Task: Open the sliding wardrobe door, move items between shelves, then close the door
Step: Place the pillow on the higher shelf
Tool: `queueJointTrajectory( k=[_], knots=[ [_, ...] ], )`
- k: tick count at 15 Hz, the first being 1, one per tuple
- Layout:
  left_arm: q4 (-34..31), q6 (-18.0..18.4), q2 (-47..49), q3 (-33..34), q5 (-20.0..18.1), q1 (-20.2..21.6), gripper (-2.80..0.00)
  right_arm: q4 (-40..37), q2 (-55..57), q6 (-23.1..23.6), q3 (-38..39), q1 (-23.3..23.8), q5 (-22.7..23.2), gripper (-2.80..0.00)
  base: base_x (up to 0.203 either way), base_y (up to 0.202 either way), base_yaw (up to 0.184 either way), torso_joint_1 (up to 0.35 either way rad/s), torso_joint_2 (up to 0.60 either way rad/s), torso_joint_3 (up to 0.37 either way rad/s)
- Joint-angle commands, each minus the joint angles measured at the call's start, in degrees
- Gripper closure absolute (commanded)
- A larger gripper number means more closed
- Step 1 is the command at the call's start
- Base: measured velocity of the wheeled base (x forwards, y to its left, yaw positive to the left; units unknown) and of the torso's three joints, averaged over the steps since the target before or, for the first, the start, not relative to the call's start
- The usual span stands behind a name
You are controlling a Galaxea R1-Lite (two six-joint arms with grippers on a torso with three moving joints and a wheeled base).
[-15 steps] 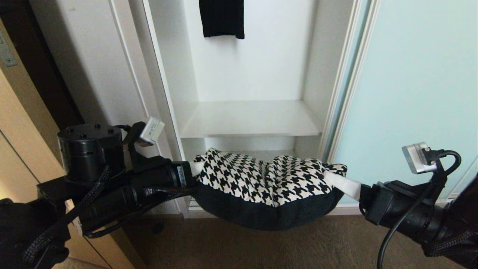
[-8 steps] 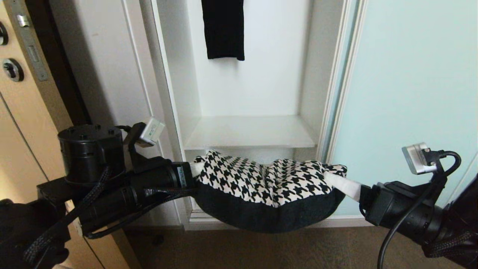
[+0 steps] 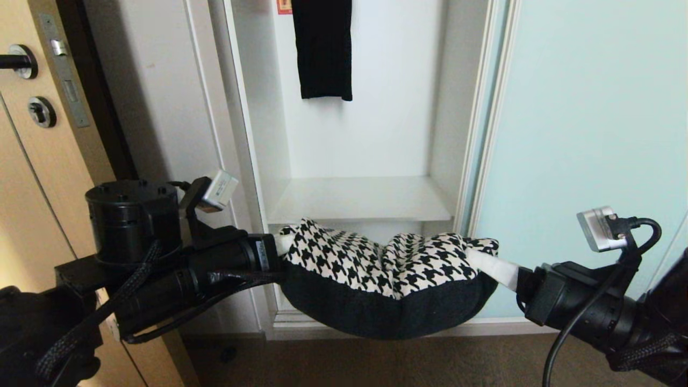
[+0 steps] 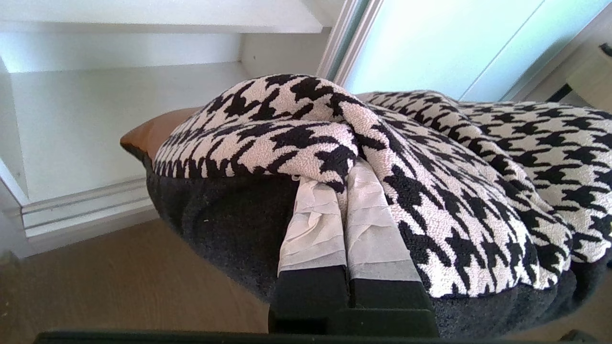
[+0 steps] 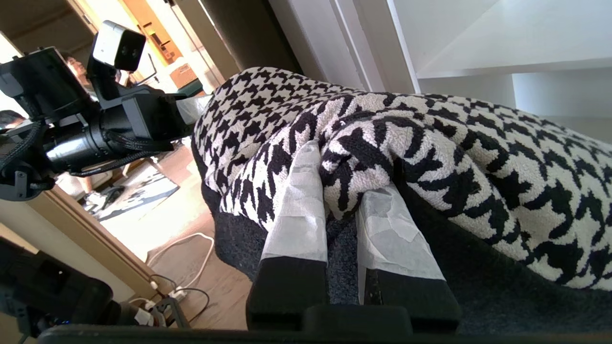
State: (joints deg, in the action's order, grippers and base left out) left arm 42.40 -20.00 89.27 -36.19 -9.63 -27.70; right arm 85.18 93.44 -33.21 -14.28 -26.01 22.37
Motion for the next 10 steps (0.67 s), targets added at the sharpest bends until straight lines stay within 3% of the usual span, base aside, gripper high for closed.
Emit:
queueJointTrajectory(
  k=[1, 10],
  knots=[
    [0.3, -0.2, 0.2, 0.0, -0.1, 0.0, 0.00, 0.5, 0.3, -0.2, -0.1, 0.0, 0.1, 0.00, 0.000, 0.000, 0.000, -0.013, 0.04, 0.071],
    [0.3, 0.5, -0.1, 0.7, 0.1, 0.0, 0.00, 0.6, 1.1, -0.2, -0.1, 0.0, 0.1, 0.00, 0.000, 0.000, 0.000, -0.001, 0.01, 0.009]
  ],
)
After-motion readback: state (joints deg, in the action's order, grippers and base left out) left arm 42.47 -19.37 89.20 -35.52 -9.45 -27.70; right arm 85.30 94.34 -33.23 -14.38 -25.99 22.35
